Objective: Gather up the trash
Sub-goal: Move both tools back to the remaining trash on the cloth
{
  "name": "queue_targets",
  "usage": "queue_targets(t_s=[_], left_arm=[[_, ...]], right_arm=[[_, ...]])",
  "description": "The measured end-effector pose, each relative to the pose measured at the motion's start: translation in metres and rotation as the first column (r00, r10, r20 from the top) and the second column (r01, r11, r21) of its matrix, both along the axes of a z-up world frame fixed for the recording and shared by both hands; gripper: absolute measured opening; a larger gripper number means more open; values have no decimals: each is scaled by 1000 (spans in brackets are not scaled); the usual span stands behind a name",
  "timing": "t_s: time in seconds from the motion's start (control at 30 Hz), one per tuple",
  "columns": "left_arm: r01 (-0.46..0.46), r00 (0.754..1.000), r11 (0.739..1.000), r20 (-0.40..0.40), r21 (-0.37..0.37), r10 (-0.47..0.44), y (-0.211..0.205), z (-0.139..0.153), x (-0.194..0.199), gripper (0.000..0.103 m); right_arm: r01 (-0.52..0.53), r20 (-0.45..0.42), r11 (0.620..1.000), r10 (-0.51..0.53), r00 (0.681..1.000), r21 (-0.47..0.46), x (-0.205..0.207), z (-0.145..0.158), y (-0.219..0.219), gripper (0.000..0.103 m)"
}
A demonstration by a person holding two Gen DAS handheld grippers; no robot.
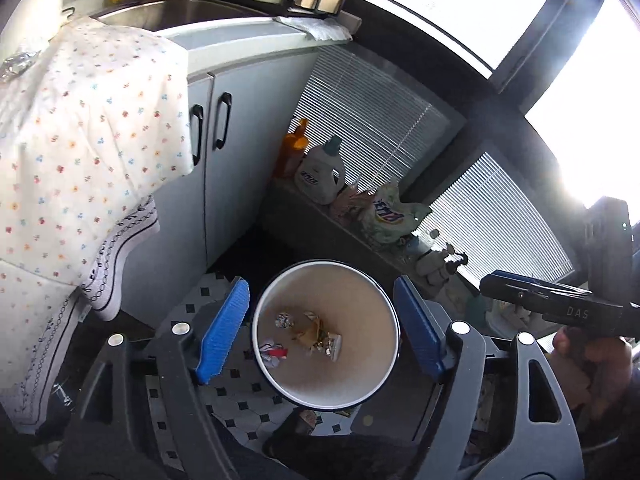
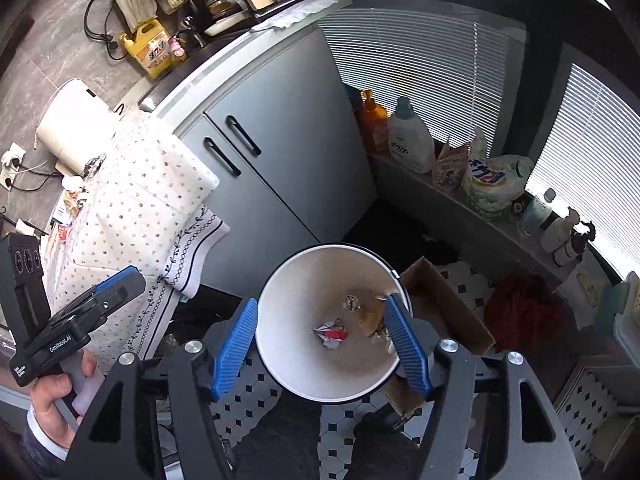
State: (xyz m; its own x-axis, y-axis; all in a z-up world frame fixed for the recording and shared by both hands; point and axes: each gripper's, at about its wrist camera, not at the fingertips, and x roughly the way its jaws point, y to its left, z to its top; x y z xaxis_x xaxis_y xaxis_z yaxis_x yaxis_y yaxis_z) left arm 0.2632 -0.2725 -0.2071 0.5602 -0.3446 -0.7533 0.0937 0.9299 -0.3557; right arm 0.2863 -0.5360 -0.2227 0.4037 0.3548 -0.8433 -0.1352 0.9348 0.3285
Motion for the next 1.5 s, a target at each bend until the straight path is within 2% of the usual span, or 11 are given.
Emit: queue_targets(t_s=[0.27, 0.5, 0.73, 0.87, 1.0, 1.2, 1.4, 1.5], left_arm=[[-144, 987, 988, 74, 54, 140, 75, 46, -11, 86], [-263, 957, 961, 145, 81, 250, 141, 79, -17, 94], [-363, 920, 927, 197, 94, 340, 203, 98, -22, 97], [-413, 895, 908, 217, 71, 390, 242, 103, -22, 97], [-461, 871, 885, 226, 69, 436, 280, 103, -15, 97], [-508, 839, 861, 233, 15, 491, 333, 98, -2, 94], [-523, 827, 852, 221, -40, 518, 378, 85, 20, 81], [-516, 832, 856, 213, -39, 512, 396, 80, 38, 78]], right_arm=[[-78, 70, 996, 75, 995, 48, 23, 35, 69, 80], [-141, 135, 987, 130, 982, 76, 42, 67, 133, 95], [-187, 170, 980, 173, 970, 72, 60, 86, 195, 95], [-216, 195, 974, 201, 960, 61, 67, 95, 228, 95], [-259, 256, 965, 242, 936, 32, 69, 107, 261, 95], [-285, 278, 959, 270, 922, 12, 85, 114, 304, 94], [-290, 293, 957, 280, 914, -8, 104, 118, 347, 92], [-277, 293, 961, 265, 919, -2, 114, 116, 365, 92]])
